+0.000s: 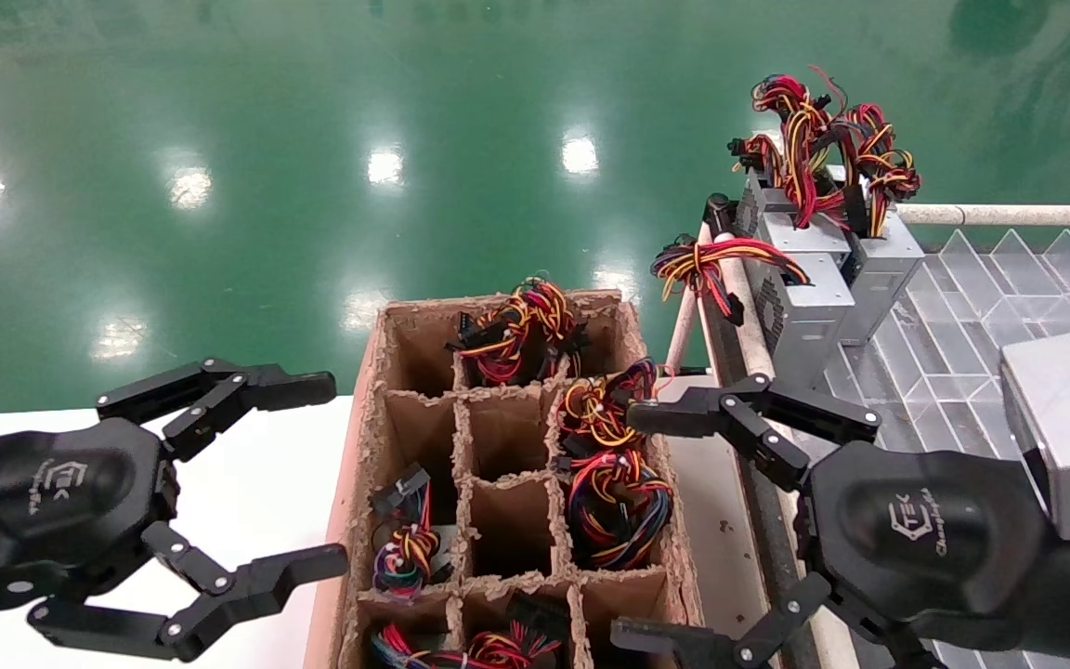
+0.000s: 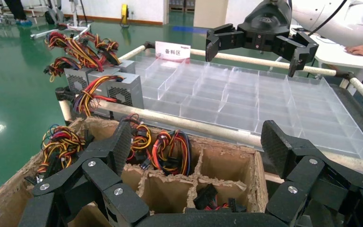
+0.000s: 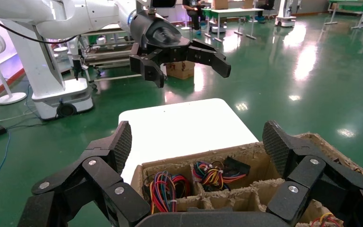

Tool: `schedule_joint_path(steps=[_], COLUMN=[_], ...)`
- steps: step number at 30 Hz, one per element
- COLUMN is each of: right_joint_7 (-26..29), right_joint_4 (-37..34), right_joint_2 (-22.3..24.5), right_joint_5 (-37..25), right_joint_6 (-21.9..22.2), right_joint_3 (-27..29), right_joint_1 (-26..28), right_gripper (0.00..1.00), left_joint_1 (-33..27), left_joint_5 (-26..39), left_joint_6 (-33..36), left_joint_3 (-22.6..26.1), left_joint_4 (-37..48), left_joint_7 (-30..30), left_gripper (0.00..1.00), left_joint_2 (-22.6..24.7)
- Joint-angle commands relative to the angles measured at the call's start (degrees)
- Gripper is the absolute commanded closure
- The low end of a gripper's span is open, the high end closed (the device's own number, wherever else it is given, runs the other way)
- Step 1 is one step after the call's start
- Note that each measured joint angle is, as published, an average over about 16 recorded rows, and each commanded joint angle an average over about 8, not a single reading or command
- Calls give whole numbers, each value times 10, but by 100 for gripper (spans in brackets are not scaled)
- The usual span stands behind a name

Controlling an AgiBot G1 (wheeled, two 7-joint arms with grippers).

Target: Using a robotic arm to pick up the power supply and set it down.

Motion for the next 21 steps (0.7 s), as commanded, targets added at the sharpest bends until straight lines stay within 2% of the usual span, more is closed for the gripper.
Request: schedule_joint_path(steps=[1,21], right_joint_7=[0,0], right_joint_4=[0,0], right_joint_2=[0,0], right_joint_5=[0,0], right_joint_6=[0,0], right_joint_3=[0,0], right_joint_1=[0,0], right_gripper=[0,0], left_joint_1=[0,0], left_joint_5=[0,0], left_joint_6=[0,0], left_joint_3=[0,0], left_joint_4=[0,0], left_joint_7=[0,0], left_gripper=[0,0], left_joint_2=[0,0])
